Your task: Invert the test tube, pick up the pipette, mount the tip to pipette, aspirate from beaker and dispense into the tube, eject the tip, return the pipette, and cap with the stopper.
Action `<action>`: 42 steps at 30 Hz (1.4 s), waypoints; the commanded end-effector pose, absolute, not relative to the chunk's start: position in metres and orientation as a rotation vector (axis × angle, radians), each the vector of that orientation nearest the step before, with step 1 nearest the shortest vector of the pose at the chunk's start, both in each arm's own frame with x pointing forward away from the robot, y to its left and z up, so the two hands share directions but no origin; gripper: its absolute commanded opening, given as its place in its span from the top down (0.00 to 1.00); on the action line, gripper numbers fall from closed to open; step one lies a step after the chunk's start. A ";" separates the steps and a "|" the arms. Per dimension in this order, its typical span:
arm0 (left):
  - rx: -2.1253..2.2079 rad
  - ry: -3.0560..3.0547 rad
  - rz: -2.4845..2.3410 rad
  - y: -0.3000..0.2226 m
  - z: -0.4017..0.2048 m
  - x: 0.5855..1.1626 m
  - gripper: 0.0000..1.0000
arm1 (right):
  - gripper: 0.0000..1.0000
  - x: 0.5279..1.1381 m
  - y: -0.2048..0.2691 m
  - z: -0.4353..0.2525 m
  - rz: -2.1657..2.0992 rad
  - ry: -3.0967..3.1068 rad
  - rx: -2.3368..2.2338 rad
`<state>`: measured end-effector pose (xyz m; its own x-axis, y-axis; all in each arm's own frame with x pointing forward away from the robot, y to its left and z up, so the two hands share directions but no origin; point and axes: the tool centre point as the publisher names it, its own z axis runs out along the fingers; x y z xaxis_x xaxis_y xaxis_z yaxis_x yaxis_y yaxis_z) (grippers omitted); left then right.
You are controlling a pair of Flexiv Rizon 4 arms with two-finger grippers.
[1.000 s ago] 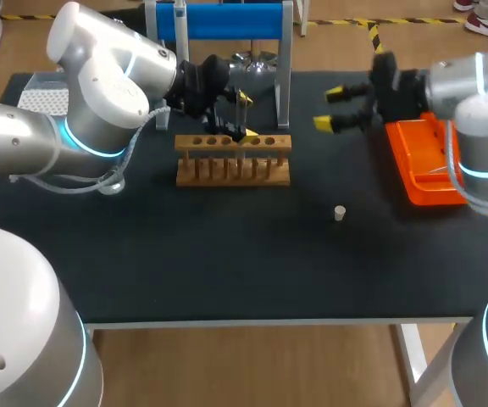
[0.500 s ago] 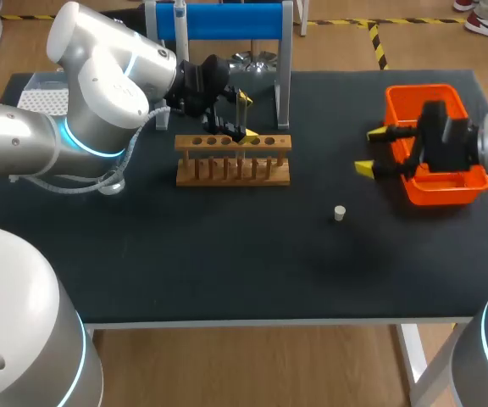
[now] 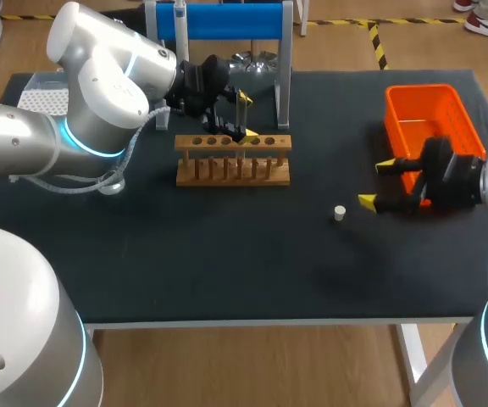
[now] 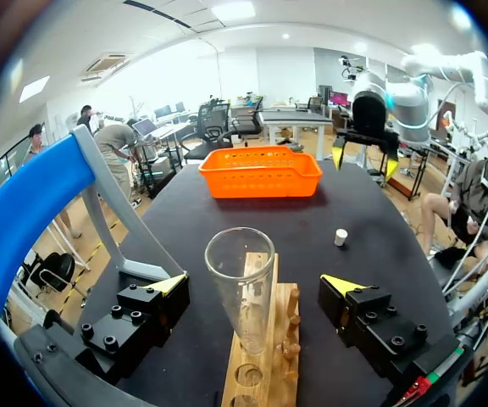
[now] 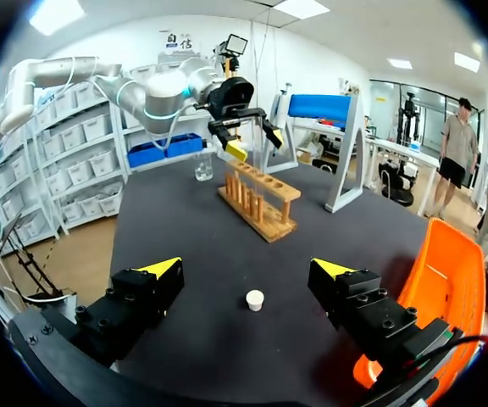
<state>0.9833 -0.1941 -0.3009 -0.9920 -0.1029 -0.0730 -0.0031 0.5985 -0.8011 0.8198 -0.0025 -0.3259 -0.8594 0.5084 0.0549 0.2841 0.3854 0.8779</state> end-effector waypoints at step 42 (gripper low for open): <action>-0.089 2.715 -1.354 -0.194 -0.300 0.984 0.00 | 0.12 0.835 0.038 -0.419 1.302 2.435 0.856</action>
<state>0.9833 -0.1941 -0.3009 -0.9920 -0.1030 -0.0731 -0.0031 0.5985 -0.8011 0.8329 0.0341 -0.4159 -0.7979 0.6003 0.0552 0.3765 0.4247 0.8234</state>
